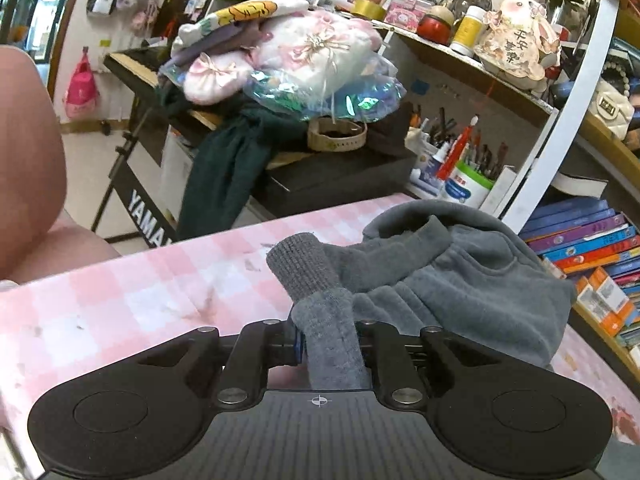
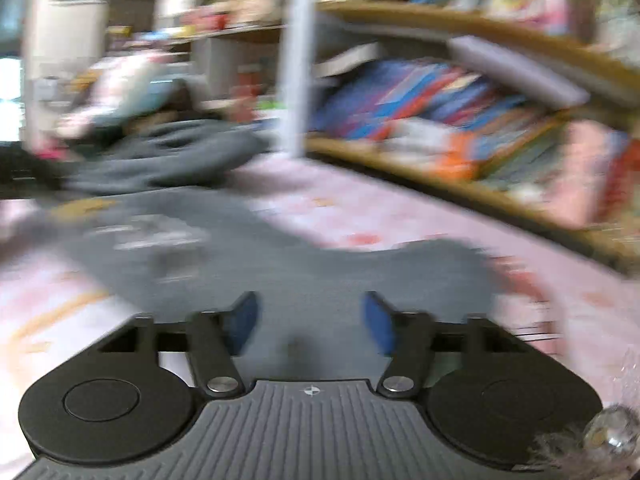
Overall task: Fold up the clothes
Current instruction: 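Lay the sweatshirt flat on the mat and open both tools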
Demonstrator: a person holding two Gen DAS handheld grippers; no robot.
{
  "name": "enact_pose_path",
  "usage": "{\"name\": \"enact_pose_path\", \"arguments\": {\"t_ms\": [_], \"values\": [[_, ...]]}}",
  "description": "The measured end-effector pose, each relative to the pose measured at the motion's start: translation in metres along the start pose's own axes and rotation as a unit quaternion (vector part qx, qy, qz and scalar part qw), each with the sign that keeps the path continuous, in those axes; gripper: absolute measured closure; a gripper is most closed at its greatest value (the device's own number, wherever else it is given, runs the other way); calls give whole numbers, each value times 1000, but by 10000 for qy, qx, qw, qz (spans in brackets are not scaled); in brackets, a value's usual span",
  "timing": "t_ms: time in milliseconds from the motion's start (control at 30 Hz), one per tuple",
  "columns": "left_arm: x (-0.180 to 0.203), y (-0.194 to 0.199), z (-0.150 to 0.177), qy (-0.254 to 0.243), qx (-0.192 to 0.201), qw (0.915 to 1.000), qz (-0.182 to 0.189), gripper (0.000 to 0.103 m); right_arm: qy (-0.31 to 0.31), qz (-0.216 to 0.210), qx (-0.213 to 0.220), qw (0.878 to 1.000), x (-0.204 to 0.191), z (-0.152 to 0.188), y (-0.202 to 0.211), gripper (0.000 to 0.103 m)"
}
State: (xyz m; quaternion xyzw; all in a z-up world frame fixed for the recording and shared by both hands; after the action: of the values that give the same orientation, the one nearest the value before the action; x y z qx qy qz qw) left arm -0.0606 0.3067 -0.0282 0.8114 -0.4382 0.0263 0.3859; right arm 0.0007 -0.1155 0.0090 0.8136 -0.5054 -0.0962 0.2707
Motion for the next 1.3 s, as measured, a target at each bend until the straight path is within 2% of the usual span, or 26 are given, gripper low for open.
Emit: {"name": "enact_pose_path", "arguments": {"t_ms": [67,100,200,300,333,367,433,467,500,567,667,700,767,833,933,1033,1067,1133,1167,1200,1300], "values": [[-2,-1,1,-18,-108,9999,88,89,-451,107,144,9988,23,-2,3,91],[-2,0,3,-15,-151,9998,118,88,-642,100,204,9977,32,-3,5,93],[-2,2,5,-91,-189,9997,108,88,-967,-6,326,9948,47,-4,8,93],[0,6,4,-209,-197,9996,-14,79,-1164,-248,214,9927,50,-1,7,92],[0,9,4,-276,-178,9994,-77,70,-1230,-332,168,9917,50,0,6,91],[1,13,3,-347,-157,9992,-141,52,-1295,-417,123,9906,51,1,5,85],[2,24,2,-536,-43,9982,-279,34,-1425,-587,32,9880,52,3,4,71],[3,32,1,-694,80,9969,-374,34,-1490,-671,-14,9866,52,4,4,60],[4,39,0,-817,172,9954,-465,34,-1543,-729,-54,9853,52,5,3,55],[6,55,-2,-1038,476,9917,-595,34,-1636,-818,-129,9831,52,6,2,52],[15,76,-3,-1158,935,9884,-312,34,-1759,-709,-110,9818,56,8,6,51],[19,77,-3,-1170,965,9883,-152,34,-1774,-599,-84,9823,58,9,9,44],[32,70,3,-1211,793,9891,268,34,-1804,-333,-60,9830,64,13,15,40],[45,56,12,-1344,496,9883,524,34,-1859,-160,-119,9824,70,18,21,39],[61,38,28,-1586,146,9847,705,34,-2080,-387,-477,9762,75,28,18,39],[62,25,37,-1649,-116,9840,662,34,-2227,-814,-814,9681,69,35,11,39],[60,22,38,-1632,-166,9844,639,34,-2199,-909,-856,9675,65,35,10,40],[54,19,39,-1550,-254,9858,599,34,-1990,-855,-899,9721,55,32,6,61],[51,18,39,-1481,-295,9867,608,34,-1932,-854,-914,9731,51,30,4,78],[48,18,37,-1380,-320,9876,674,34,-1915,-857,-876,9738,49,26,2,84],[49,14,39,-1372,-368,9875,681,33,-1588,-686,-333,9844,35,-5,6,91]]}}
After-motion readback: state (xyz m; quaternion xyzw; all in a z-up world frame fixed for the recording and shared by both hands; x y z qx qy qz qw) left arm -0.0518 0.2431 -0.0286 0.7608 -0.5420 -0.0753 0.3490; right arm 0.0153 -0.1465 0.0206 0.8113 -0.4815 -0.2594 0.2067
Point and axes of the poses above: each gripper's, at about its wrist camera, not at the fingertips, and y roughly against the way its jaws point, x to its right, z to its underside, the point moved 5 cm from there along -y, roughly the way its jaws point, and after that the axes turned 8 degrees about -x, right-handed, at the moved point
